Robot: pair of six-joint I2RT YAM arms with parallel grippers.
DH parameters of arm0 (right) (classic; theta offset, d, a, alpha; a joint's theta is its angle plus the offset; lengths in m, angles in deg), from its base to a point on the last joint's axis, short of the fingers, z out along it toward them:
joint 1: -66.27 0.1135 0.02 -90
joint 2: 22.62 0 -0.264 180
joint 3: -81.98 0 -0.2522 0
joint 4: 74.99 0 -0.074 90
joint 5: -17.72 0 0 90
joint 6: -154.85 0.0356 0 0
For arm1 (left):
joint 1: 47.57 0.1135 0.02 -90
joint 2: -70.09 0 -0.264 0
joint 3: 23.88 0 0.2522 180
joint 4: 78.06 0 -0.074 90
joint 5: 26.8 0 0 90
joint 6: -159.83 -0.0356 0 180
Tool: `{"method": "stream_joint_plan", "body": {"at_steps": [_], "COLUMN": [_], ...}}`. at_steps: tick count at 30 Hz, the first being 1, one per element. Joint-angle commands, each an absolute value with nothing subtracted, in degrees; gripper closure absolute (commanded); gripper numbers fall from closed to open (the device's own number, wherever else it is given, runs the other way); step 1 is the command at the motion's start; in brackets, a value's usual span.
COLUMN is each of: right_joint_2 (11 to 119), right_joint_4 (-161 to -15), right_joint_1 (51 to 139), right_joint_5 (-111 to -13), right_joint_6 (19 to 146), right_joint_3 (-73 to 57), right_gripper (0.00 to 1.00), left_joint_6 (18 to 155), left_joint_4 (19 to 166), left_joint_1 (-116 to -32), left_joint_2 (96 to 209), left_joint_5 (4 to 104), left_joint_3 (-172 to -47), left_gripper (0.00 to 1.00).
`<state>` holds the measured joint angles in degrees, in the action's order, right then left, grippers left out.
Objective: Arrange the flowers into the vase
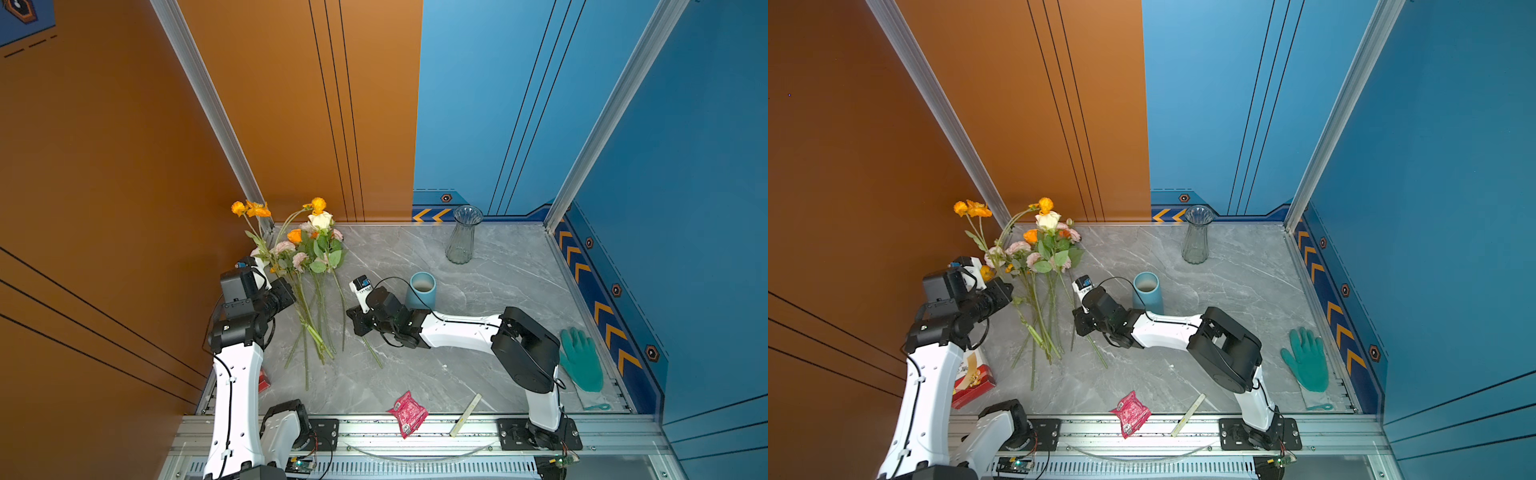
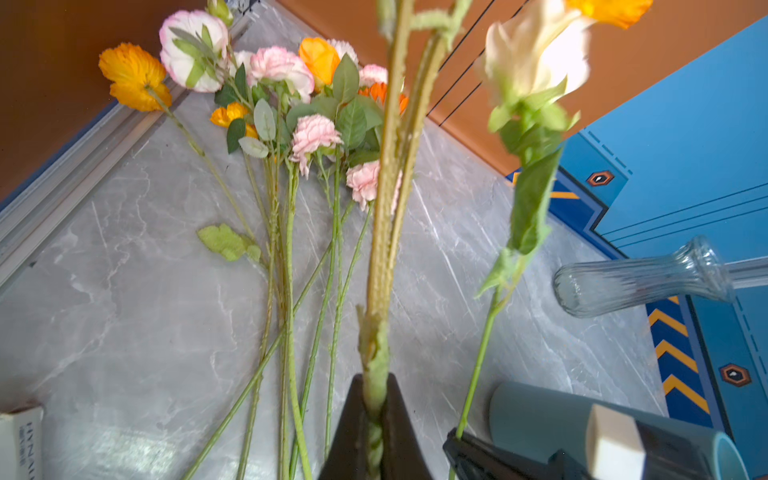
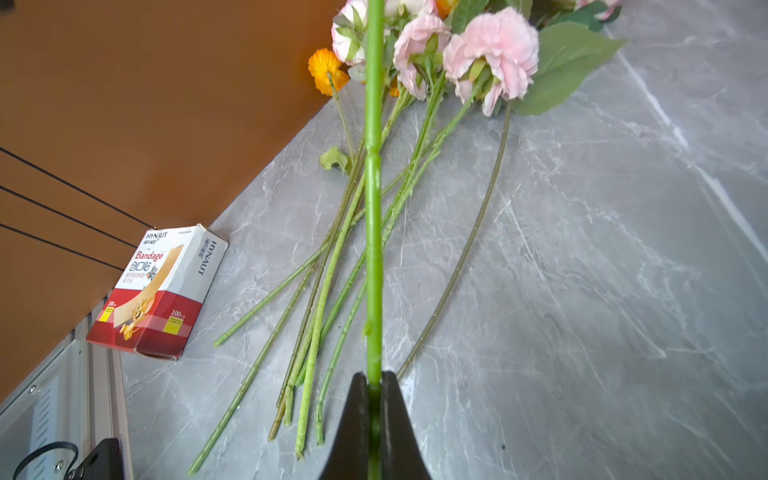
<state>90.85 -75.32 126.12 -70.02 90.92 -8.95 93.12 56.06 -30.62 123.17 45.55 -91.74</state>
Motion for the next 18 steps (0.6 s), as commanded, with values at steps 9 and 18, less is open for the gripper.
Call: {"method": "stream_joint_plan", "body": {"at_steps": [9,18], "right_joint_2": [98.49,98.51], "right_joint_4": [-87.36,-85.34], "right_joint_1": [123.42,122.68], "right_joint_5": [-66.70,-65.51], "right_joint_6": [96.58,94.91], "right_joint_3": [0.46,2.82], "right_gripper": [1.00,0.53], "left_joint_6": [94.97,92.32], "left_joint_4": [64.63,67.22], "left_joint_1": [-29.90,-32.15], "left_joint_2": [122.50,116.24], "left_joint_5": [43.17,37.65], "left_joint_3": [-95.30,-91.62], "left_gripper": [1.00,1.00]}}
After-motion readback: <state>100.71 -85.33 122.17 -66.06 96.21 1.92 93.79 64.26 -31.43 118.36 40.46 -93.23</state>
